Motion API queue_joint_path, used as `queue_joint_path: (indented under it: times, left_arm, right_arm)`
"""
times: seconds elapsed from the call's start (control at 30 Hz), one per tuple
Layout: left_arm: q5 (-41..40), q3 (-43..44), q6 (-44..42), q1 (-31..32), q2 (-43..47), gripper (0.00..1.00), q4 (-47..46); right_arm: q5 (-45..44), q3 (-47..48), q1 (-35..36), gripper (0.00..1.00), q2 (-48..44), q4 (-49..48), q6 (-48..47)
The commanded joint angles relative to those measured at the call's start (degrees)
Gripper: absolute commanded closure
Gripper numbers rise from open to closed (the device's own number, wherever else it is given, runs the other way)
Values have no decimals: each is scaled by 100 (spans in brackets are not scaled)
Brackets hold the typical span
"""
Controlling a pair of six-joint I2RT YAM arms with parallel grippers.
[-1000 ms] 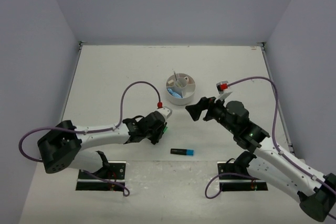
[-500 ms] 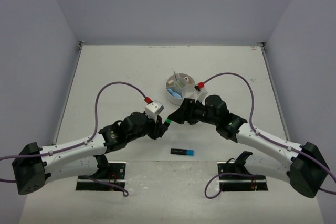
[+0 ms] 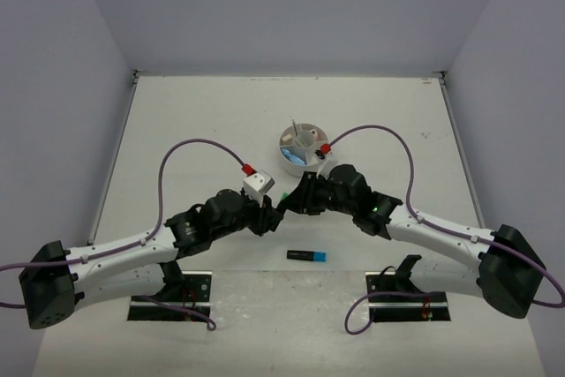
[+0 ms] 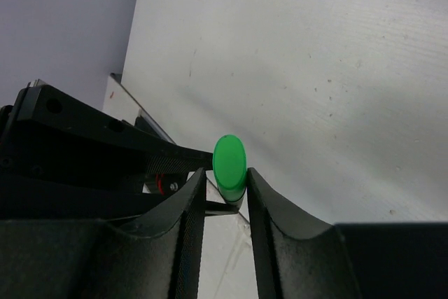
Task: Sort the stationery into containers
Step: Pick up the pen from the center of the board, then place the pen in the storage box.
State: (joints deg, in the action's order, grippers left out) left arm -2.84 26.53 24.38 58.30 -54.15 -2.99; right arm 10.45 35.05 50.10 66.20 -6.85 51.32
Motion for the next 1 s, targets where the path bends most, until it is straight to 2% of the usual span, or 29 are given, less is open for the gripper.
queue_joint_path:
  times: [0.0, 0.03, 0.13, 0.17, 0.2, 0.23, 0.33, 0.37, 0.43, 0.6, 0.77, 0.97]
  left_arm:
    - [227, -70, -123, 23, 179, 100, -512]
    - [252, -76, -154, 23, 192, 100, -531]
    - [258, -90, -176, 32, 230, 100, -506]
    - [241, -76, -162, 29, 230, 91, -472]
    - [200, -57, -131, 24, 225, 70, -414]
    - [88, -26, -94, 31, 193, 30, -244]
    - [-592, 266, 117, 23, 54, 2, 512]
    - [-750, 318, 184, 23, 35, 0, 839]
    - [-1203, 413, 386, 23, 41, 0, 1448]
    - [-1401, 531, 723, 23, 527, 0, 2212]
    - [-1182, 483, 735, 27, 908, 0, 2250]
    - [-1103, 519, 696, 32, 950, 0, 2285]
  right_arm:
    - [-117, 240, 53, 86, 63, -327, 6]
    - [-142, 247, 53, 97, 88, -340, -19]
    - [-292, 269, 53, 100, 89, -250, -127]
    - [-451, 266, 53, 100, 48, -212, -182]
    - [-653, 268, 49, 100, -9, -156, -246]
    - [-907, 289, 26, 100, -175, 36, -325]
    - [-2454, 474, -1, 100, -501, 720, -653]
    - [-2717, 631, -42, 100, -569, 1084, -717]
    - [-3802, 1003, -156, 100, -657, 1767, -819]
    - [-5142, 1480, -608, 100, -646, 2160, -949]
    - [-5302, 1937, -945, 100, -135, 2097, -846]
    - [-5094, 2633, -993, 100, 879, 2012, -952]
